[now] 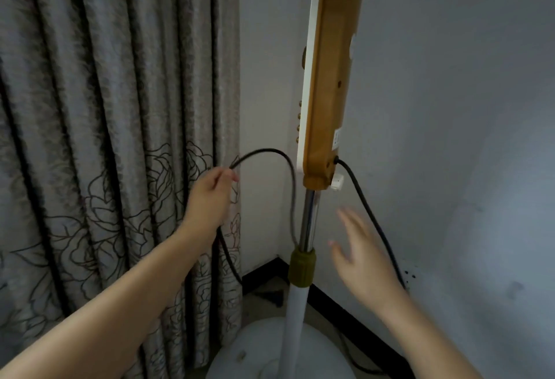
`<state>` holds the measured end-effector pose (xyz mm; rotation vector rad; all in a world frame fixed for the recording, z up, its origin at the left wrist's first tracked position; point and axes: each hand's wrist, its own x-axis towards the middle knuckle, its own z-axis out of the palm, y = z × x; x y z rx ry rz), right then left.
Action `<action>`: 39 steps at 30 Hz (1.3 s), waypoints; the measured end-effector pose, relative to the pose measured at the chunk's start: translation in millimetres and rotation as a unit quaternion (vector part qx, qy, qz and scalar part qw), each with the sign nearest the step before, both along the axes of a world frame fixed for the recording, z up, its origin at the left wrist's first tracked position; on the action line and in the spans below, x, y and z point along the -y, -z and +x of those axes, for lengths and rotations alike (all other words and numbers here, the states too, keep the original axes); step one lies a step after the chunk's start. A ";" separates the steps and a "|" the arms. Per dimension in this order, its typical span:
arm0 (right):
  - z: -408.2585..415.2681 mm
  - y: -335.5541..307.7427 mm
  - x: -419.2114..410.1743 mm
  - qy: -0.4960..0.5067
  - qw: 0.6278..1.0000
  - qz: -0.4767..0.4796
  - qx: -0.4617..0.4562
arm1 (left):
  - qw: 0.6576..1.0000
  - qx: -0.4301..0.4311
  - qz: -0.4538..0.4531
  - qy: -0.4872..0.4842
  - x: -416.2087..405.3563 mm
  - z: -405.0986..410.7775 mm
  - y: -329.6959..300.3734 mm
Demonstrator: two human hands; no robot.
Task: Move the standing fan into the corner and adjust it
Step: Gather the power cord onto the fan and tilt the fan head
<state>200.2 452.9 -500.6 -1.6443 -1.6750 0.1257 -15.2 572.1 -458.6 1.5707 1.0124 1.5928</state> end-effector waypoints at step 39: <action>128.7 -218.8 -54.1 0.146 0.908 0.303 -0.250 | 0.937 0.127 -0.194 0.262 -21.2 94.4 -131.5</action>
